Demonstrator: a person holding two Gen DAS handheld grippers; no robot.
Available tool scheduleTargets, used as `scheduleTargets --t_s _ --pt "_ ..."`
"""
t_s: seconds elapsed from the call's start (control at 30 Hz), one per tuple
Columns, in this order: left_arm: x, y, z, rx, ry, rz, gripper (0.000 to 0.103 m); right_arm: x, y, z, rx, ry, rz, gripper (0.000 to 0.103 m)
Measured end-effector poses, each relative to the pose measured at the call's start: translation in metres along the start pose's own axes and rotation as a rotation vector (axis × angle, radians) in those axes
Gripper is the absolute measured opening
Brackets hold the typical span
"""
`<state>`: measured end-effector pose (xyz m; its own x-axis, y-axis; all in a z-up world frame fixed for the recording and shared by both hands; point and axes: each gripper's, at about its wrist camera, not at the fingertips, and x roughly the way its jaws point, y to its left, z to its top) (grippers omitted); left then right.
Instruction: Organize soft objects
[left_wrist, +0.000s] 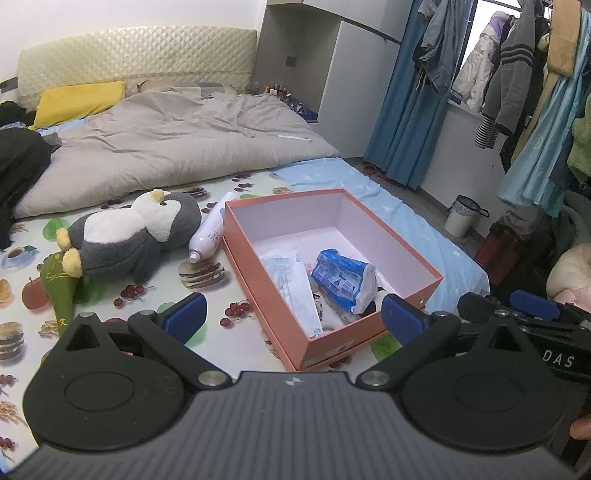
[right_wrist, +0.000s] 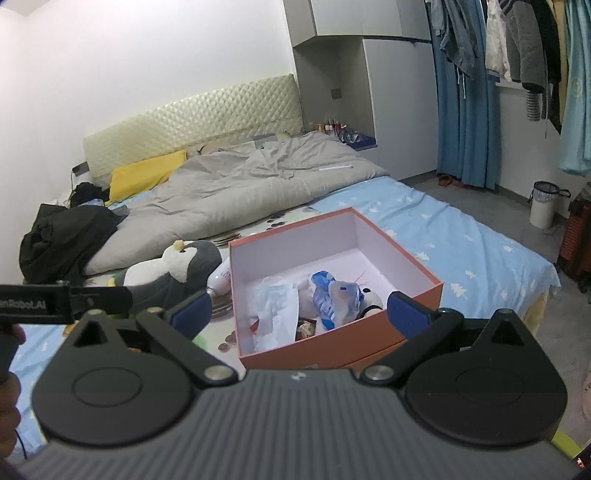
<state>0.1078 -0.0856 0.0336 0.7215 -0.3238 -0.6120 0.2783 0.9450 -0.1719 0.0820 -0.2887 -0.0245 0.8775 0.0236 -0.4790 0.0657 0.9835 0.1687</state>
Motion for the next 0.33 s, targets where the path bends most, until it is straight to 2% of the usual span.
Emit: scheduleTargets --t_s 0.33 --pt "0.0006 0.0008 -0.003 0.0 -0.001 0.004 0.102 -0.0001 0.0017 -0.002 -0.01 0.009 0.007 0.103"
